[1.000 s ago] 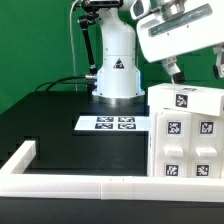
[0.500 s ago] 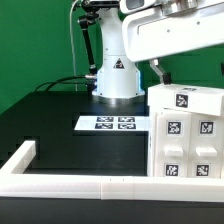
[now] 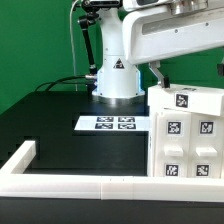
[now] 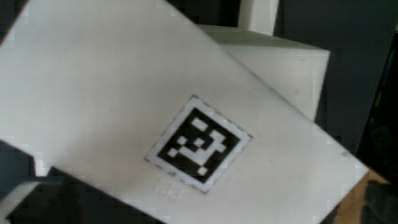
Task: Assemble cabinet
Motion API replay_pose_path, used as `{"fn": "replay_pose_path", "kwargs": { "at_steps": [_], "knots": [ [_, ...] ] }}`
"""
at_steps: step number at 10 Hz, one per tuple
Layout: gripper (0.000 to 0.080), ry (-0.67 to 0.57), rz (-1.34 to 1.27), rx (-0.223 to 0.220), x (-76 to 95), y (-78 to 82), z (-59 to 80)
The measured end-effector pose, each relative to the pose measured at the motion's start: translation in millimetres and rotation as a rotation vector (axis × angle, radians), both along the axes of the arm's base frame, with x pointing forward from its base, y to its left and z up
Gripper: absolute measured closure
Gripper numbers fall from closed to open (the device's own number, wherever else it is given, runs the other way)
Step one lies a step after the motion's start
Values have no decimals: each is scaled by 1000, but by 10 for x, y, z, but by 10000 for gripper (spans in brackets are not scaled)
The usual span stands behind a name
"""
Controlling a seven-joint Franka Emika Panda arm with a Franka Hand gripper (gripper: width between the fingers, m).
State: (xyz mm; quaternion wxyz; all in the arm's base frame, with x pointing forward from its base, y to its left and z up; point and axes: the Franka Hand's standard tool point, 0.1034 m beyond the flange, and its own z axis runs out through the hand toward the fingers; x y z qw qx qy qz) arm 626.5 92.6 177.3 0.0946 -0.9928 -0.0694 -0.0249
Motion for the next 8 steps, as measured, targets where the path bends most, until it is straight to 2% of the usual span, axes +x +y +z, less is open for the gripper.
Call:
{"fn": "replay_pose_path", "kwargs": {
  "at_steps": [2, 5, 8],
  "knots": [
    [2, -80, 286, -66, 39, 9, -11],
    [2, -127, 590, -131, 50, 31, -35],
    [2, -121, 654, -132, -4, 7, -104]
  ]
}}
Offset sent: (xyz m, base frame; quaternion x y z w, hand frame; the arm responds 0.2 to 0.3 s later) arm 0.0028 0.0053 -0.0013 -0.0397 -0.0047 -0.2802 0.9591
